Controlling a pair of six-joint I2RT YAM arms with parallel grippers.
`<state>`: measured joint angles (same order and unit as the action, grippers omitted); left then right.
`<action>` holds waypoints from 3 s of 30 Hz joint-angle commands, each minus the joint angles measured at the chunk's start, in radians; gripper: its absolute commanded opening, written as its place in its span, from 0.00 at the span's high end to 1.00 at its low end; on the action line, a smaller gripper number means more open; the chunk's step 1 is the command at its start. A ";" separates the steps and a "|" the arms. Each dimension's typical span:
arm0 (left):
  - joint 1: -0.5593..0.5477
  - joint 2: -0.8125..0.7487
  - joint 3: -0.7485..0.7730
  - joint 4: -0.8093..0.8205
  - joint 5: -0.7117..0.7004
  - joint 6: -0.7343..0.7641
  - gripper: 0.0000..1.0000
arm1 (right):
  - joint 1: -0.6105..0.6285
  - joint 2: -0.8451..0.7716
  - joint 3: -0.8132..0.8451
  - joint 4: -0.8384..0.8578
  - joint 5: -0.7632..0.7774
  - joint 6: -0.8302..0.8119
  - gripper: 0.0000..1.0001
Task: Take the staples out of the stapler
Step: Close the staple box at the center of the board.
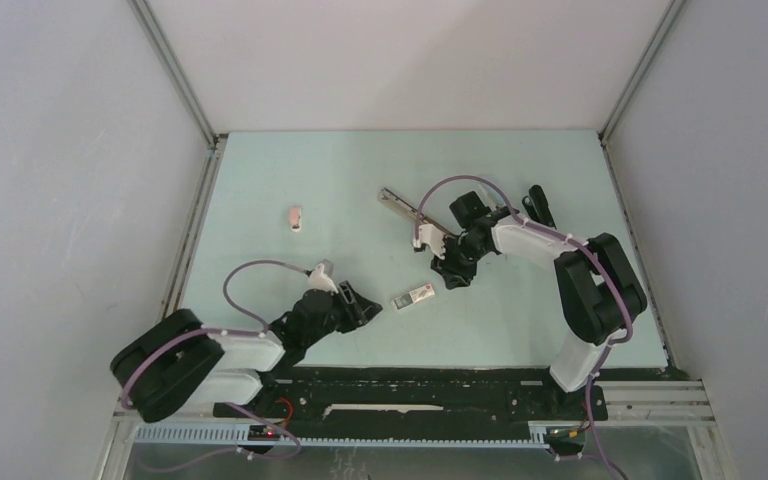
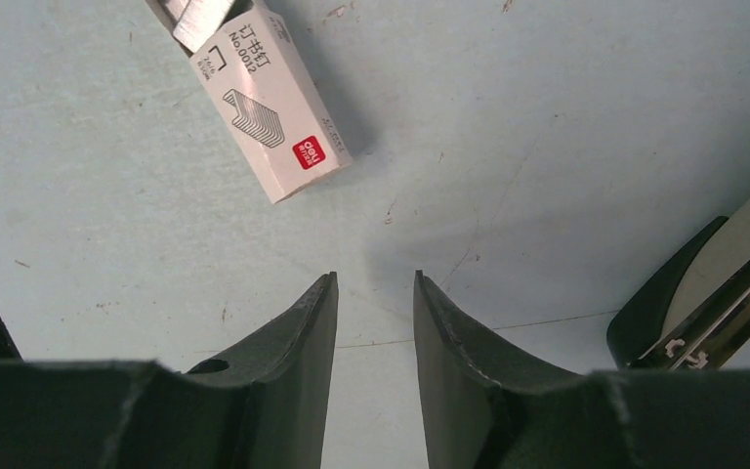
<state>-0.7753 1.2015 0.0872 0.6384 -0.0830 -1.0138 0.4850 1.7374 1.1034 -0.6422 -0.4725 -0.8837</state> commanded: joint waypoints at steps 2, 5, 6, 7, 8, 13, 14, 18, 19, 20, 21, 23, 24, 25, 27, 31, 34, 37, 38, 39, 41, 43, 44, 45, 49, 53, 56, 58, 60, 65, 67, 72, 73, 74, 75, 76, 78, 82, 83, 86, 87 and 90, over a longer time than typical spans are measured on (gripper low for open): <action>0.005 0.166 0.079 0.181 0.097 -0.076 0.50 | 0.003 0.025 0.036 0.048 0.019 0.047 0.57; 0.005 0.258 0.080 0.282 0.130 -0.114 0.56 | 0.014 0.036 0.035 0.059 0.029 0.052 0.57; 0.005 0.283 0.082 0.306 0.136 -0.120 0.57 | 0.017 0.038 0.036 0.063 0.035 0.053 0.57; 0.005 0.302 0.083 0.322 0.138 -0.128 0.57 | 0.020 0.041 0.036 0.067 0.039 0.054 0.57; 0.005 0.319 0.084 0.331 0.137 -0.133 0.58 | 0.024 0.043 0.036 0.070 0.042 0.055 0.57; 0.005 0.366 0.089 0.343 0.119 -0.146 0.62 | 0.026 0.045 0.035 0.081 0.049 0.060 0.57; 0.005 0.373 0.092 0.343 0.117 -0.147 0.62 | 0.026 0.047 0.036 0.084 0.051 0.061 0.57; 0.005 0.403 0.109 0.343 0.111 -0.150 0.66 | 0.027 0.054 0.043 0.083 0.054 0.064 0.57; 0.005 0.411 0.114 0.343 0.111 -0.153 0.67 | 0.027 0.057 0.047 0.079 0.054 0.064 0.57; 0.005 0.418 0.118 0.343 0.113 -0.152 0.67 | 0.028 0.059 0.051 0.078 0.054 0.065 0.58; 0.004 0.424 0.122 0.343 0.113 -0.153 0.68 | 0.030 0.061 0.051 0.078 0.055 0.065 0.58; 0.005 0.429 0.124 0.343 0.113 -0.152 0.71 | 0.033 0.065 0.051 0.079 0.057 0.063 0.58; 0.004 0.430 0.125 0.343 0.111 -0.152 0.73 | 0.036 0.066 0.051 0.080 0.058 0.063 0.58; 0.004 0.431 0.125 0.342 0.110 -0.150 0.74 | 0.038 0.069 0.054 0.079 0.058 0.063 0.58; 0.005 0.431 0.129 0.339 0.115 -0.149 0.76 | 0.043 0.074 0.058 0.078 0.063 0.061 0.58; 0.005 0.431 0.133 0.332 0.115 -0.147 0.79 | 0.056 0.080 0.063 0.077 0.073 0.060 0.58; 0.005 0.432 0.139 0.330 0.116 -0.145 0.80 | 0.065 0.086 0.065 0.078 0.079 0.057 0.58; 0.005 0.430 0.141 0.330 0.119 -0.146 0.80 | 0.072 0.089 0.067 0.080 0.081 0.057 0.58; 0.005 0.428 0.141 0.330 0.120 -0.147 0.80 | 0.074 0.090 0.067 0.080 0.082 0.057 0.58; 0.005 0.427 0.142 0.330 0.121 -0.147 0.80 | 0.078 0.091 0.068 0.079 0.083 0.057 0.58; 0.004 0.423 0.143 0.330 0.121 -0.146 0.80 | 0.086 0.092 0.067 0.079 0.083 0.056 0.59; 0.005 0.422 0.143 0.329 0.123 -0.147 0.80 | 0.094 0.093 0.067 0.080 0.082 0.055 0.59; 0.005 0.423 0.143 0.330 0.123 -0.147 0.81 | 0.099 0.095 0.068 0.080 0.083 0.056 0.59; 0.005 0.423 0.145 0.330 0.125 -0.147 0.81 | 0.104 0.096 0.068 0.082 0.085 0.057 0.59; 0.005 0.423 0.146 0.331 0.130 -0.147 0.82 | 0.127 0.102 0.070 0.088 0.104 0.055 0.59; 0.005 0.418 0.149 0.329 0.136 -0.143 0.83 | 0.142 0.107 0.079 0.083 0.117 0.057 0.59; 0.005 0.417 0.154 0.330 0.141 -0.140 0.83 | 0.155 0.105 0.080 0.085 0.121 0.056 0.59; 0.005 0.417 0.154 0.330 0.143 -0.139 0.83 | 0.166 0.107 0.081 0.084 0.126 0.056 0.59; 0.004 0.418 0.155 0.330 0.144 -0.138 0.83 | 0.175 0.110 0.083 0.084 0.135 0.054 0.59; 0.005 0.421 0.159 0.327 0.147 -0.138 0.83 | 0.189 0.116 0.084 0.084 0.148 0.049 0.59; 0.005 0.420 0.162 0.320 0.148 -0.136 0.83 | 0.197 0.117 0.084 0.084 0.154 0.047 0.59; 0.004 0.411 0.167 0.309 0.149 -0.132 0.83 | 0.212 0.128 0.090 0.078 0.168 0.045 0.59; 0.005 0.410 0.167 0.306 0.149 -0.131 0.83 | 0.214 0.130 0.090 0.077 0.168 0.043 0.59; 0.005 0.407 0.168 0.304 0.149 -0.129 0.83 | 0.216 0.129 0.090 0.077 0.169 0.043 0.59; 0.005 0.406 0.169 0.300 0.150 -0.129 0.83 | 0.219 0.129 0.090 0.077 0.171 0.043 0.59; 0.005 0.405 0.170 0.297 0.150 -0.127 0.83 | 0.220 0.129 0.090 0.077 0.172 0.042 0.59; 0.005 0.405 0.172 0.293 0.150 -0.126 0.83 | 0.223 0.130 0.090 0.073 0.177 0.040 0.59; 0.005 0.402 0.174 0.287 0.150 -0.124 0.84 | 0.233 0.137 0.096 0.062 0.179 0.037 0.59; 0.005 0.400 0.175 0.286 0.149 -0.124 0.84 | 0.235 0.138 0.096 0.060 0.179 0.036 0.59; 0.004 0.396 0.174 0.282 0.150 -0.123 0.84 | 0.244 0.141 0.097 0.056 0.178 0.033 0.59; 0.005 0.395 0.176 0.281 0.150 -0.121 0.84 | 0.246 0.140 0.097 0.056 0.179 0.031 0.59; 0.005 0.391 0.178 0.276 0.150 -0.120 0.84 | 0.255 0.144 0.096 0.057 0.182 0.031 0.58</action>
<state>-0.7753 1.6180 0.2237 0.9226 0.0601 -1.1595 0.7074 1.8530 1.1873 -0.5812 -0.2699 -0.8455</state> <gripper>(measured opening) 0.159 0.412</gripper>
